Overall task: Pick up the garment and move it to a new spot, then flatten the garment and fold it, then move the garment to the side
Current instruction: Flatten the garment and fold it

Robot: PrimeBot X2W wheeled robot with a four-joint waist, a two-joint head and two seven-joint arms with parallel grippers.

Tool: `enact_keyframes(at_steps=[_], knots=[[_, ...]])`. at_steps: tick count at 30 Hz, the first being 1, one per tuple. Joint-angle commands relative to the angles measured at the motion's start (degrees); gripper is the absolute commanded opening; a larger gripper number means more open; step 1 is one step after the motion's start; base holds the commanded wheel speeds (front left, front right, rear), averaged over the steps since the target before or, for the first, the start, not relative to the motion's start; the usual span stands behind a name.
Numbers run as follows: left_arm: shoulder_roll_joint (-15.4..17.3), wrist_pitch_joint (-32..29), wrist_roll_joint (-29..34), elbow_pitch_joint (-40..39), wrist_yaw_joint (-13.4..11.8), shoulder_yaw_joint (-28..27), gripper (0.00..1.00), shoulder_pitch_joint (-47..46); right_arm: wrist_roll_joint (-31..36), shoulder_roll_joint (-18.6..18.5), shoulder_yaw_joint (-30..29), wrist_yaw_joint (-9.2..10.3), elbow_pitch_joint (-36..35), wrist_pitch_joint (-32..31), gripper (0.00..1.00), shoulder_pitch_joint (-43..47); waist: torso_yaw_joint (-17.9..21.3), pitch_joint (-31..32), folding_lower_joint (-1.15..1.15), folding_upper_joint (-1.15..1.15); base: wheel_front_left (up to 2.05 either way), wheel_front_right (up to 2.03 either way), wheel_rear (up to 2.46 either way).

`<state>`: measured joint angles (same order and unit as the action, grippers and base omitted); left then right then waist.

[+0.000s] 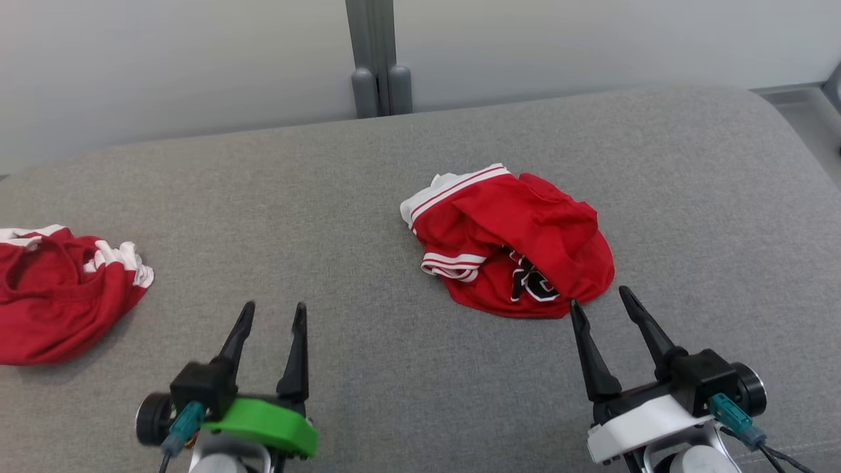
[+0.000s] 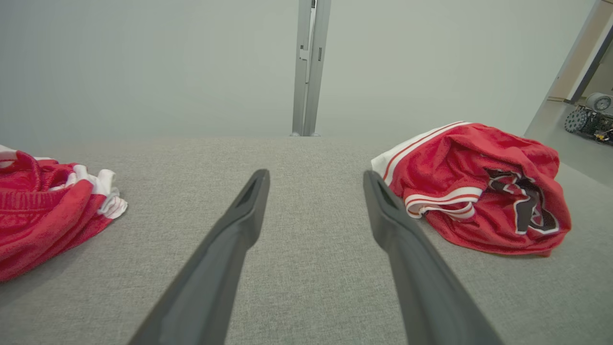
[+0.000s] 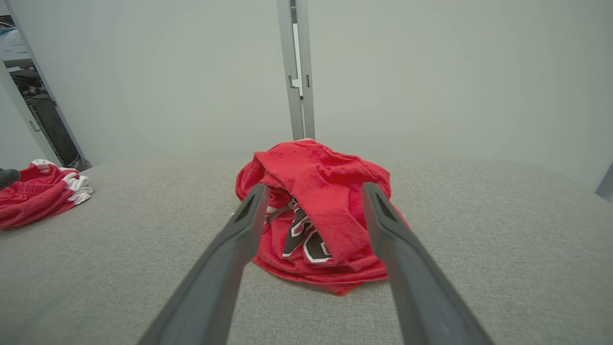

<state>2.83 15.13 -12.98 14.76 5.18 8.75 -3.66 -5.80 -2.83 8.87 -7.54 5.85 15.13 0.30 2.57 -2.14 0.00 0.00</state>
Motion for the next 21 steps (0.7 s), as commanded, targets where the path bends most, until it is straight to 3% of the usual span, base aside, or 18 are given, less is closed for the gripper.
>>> enact_keyframes(at_steps=[1, 9, 16, 21], knots=[[0.1, 0.0, -0.5, 2.0, 0.7, 1.1, 1.00, -3.6, 0.7, -0.1, 0.1, 0.10, -0.4, 0.0, 1.00, -1.4, 1.1, -3.2, 0.00, 0.00, 0.00, 0.00, 0.00], [0.2, 0.0, -3.7, 16.4, 2.2, 10.3, 1.00, -21.7, 1.3, -0.1, 0.5, 0.09, -1.4, 0.0, 1.00, -5.8, 4.4, -10.7, 0.00, 0.00, 0.00, 0.00, 0.00], [0.2, -2.4, -14.2, 27.2, 2.4, 17.7, 1.00, -34.1, 0.7, -0.1, 0.8, 0.10, -2.6, 0.0, 1.00, -9.3, 8.2, -17.4, 0.00, 0.00, 0.00, 0.00, 0.00], [0.2, -3.7, -18.3, 32.4, 2.4, 20.6, 1.00, -39.2, -0.1, -0.1, 0.6, 0.10, -3.3, 0.0, 1.00, -10.6, 10.3, -21.0, 0.00, 0.00, 0.00, 0.00, 0.00]])
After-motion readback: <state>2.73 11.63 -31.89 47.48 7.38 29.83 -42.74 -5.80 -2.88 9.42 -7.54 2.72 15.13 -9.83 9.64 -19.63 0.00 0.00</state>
